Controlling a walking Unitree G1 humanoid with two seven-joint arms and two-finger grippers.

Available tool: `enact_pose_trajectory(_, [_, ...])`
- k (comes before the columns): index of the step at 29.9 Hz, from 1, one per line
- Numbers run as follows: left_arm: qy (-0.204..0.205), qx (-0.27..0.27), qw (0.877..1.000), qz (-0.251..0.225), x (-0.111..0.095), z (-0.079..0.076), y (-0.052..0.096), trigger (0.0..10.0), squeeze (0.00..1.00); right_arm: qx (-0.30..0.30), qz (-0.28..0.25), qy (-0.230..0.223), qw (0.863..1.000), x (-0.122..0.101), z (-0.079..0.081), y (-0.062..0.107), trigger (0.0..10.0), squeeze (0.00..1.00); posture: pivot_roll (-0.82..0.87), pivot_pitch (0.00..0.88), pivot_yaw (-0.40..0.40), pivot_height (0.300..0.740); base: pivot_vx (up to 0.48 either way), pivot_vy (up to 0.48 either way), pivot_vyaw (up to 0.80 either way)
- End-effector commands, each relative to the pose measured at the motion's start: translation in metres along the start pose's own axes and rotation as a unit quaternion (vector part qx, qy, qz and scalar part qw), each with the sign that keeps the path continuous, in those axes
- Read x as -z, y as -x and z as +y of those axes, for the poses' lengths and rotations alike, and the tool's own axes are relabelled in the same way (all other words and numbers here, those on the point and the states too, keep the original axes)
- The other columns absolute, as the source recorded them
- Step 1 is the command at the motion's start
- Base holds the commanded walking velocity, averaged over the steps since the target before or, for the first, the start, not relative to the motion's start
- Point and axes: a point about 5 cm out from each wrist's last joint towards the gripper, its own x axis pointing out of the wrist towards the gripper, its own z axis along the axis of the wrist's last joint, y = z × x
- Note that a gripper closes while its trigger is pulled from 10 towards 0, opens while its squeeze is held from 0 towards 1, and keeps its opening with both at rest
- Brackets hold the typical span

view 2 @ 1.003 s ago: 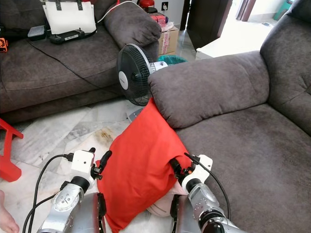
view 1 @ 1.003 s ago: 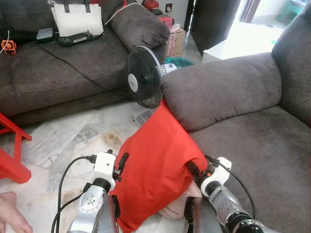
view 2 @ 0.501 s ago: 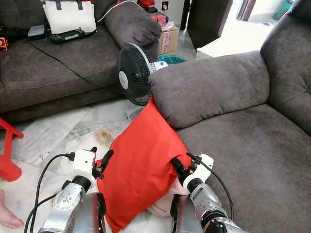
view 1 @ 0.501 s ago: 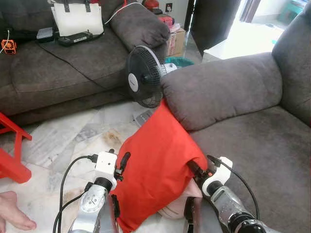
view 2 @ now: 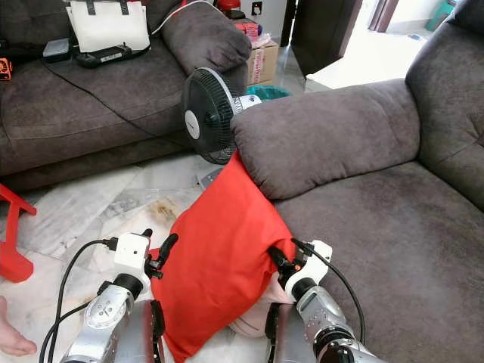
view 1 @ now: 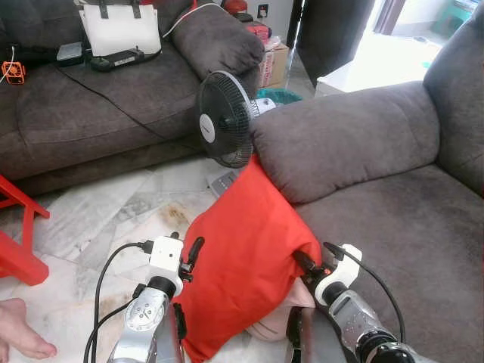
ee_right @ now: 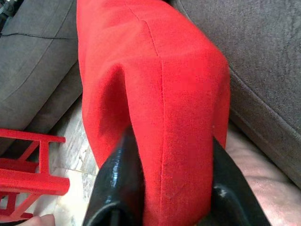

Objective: Move the pillow to the sofa from floor

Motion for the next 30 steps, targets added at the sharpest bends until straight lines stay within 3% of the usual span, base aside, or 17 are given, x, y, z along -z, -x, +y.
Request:
enact_pose_trajectory(1, [0.005, 0.002, 1.000, -0.001, 0.0006, -0.0010, -0.0004, 10.0, 0.00, 0.002, 0.002, -0.003, 1.000, 0.0000, -0.0034, 0.0024, 0.0, 0.00, 0.12, 0.094, -0.069, 0.550, 0.000, 0.000, 0.00])
enact_pose_trajectory(30, [0.004, 0.006, 1.000, -0.001, -0.0001, -0.0030, -0.0015, 10.0, 0.00, 0.008, 0.003, 0.006, 1.000, 0.0015, -0.0034, 0.0023, 0.0, 0.00, 0.11, 0.089, -0.057, 0.550, 0.000, 0.000, 0.00])
